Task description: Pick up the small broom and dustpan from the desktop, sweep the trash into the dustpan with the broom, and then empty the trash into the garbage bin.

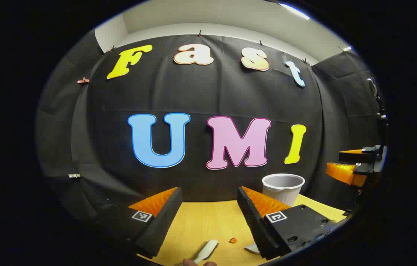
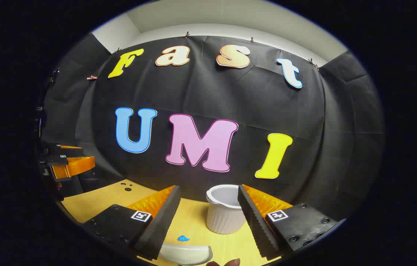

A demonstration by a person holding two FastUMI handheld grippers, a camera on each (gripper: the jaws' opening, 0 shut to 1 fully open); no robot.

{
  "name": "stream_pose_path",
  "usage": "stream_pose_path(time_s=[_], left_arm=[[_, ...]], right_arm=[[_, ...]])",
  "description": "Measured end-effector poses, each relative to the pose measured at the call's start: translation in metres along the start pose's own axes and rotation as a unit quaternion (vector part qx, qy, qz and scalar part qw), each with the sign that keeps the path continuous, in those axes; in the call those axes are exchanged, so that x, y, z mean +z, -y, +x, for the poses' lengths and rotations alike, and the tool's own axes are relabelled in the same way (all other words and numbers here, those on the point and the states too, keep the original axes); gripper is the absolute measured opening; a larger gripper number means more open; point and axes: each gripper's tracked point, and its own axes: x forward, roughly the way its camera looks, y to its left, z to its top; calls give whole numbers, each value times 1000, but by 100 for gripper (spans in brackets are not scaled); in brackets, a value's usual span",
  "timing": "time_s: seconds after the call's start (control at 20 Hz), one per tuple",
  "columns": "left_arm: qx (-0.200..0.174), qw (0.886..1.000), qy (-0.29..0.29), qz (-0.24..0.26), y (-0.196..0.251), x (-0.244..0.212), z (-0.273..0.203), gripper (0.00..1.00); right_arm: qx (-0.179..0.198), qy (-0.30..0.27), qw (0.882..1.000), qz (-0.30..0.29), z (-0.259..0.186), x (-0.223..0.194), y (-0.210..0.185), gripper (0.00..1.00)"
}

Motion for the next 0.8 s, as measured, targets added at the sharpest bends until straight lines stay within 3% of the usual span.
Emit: stream_pose_path(time_s=[0.8], left_arm=[[-4, 1000, -12, 2, 6, -9, 14, 95]], right_arm=[[24, -30, 999, -6, 2, -22, -5, 97]])
